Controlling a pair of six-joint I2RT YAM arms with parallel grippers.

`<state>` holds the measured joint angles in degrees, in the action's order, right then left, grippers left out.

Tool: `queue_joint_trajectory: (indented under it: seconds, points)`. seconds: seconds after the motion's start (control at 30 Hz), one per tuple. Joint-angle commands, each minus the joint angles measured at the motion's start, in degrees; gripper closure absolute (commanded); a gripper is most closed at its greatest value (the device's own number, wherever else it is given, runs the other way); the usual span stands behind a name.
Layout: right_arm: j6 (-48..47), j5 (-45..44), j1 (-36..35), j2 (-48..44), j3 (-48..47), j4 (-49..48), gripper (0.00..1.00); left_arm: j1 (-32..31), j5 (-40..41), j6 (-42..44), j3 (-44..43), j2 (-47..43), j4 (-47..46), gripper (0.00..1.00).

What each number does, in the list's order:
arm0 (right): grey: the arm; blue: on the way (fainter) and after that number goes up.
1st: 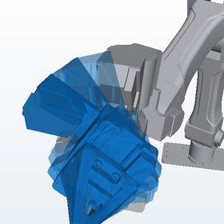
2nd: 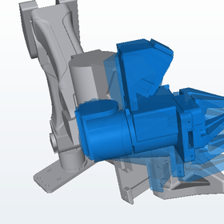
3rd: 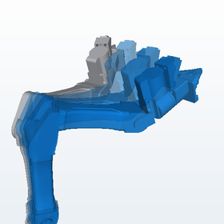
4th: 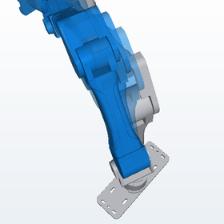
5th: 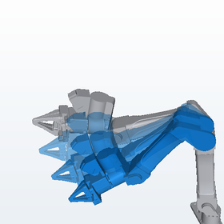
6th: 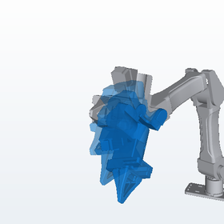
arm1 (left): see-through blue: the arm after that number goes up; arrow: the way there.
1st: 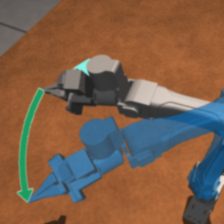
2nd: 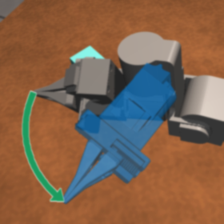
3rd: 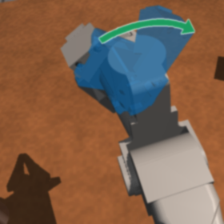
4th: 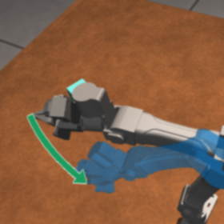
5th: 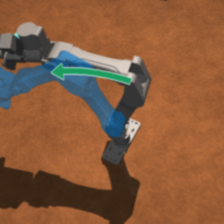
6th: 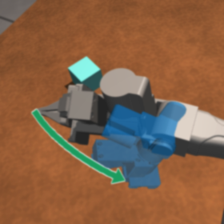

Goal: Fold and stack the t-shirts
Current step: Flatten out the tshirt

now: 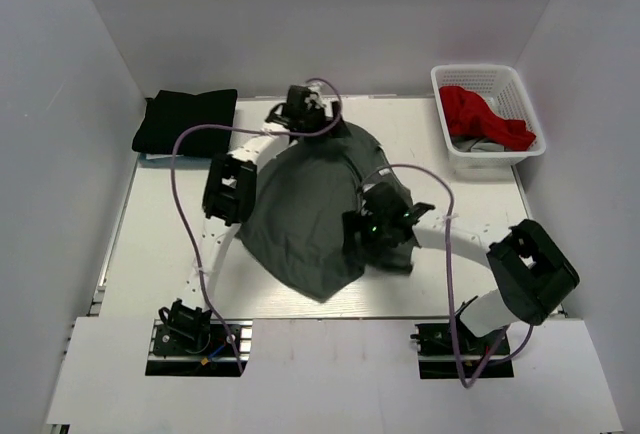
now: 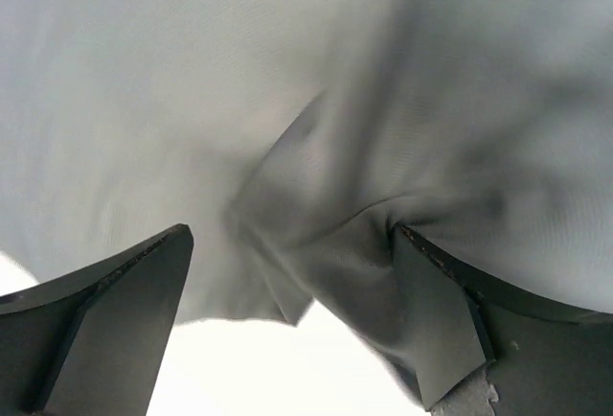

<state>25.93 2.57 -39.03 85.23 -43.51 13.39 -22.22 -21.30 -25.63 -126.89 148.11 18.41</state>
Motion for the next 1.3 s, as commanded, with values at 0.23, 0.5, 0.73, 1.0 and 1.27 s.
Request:
queue_joint_trajectory:
  seconds: [0.23,0.5,0.73,1.0,1.27]
  points:
    - [-4.2,14.5,-9.1,-2.4,-5.1,-0.9,0.1,-5.9,-4.9,6.1,-0.1,-4.7,-2.2,0.0]
    - [0.7,-2.3,-6.7,-6.1,-6.9,6.7,0.1,-4.8,9.4,8.7,15.7,-25.6,4.2,0.0]
    - [4.7,-13.2,-2.0,-10.5,-3.4,10.2,0.1,-5.3,26.3,-2.3,53.1,-53.2,9.2,0.0]
    - [-1.7,-11.9,-0.3,-15.5,1.5,17.0,0.1,-7.3,10.3,-11.3,84.1,-79.8,11.2,0.0]
    - [-9.1,4.5,-3.7,-27.3,4.0,16.3,0.1,-14.7,2.9,-13.6,88.9,-88.6,24.3,0.05]
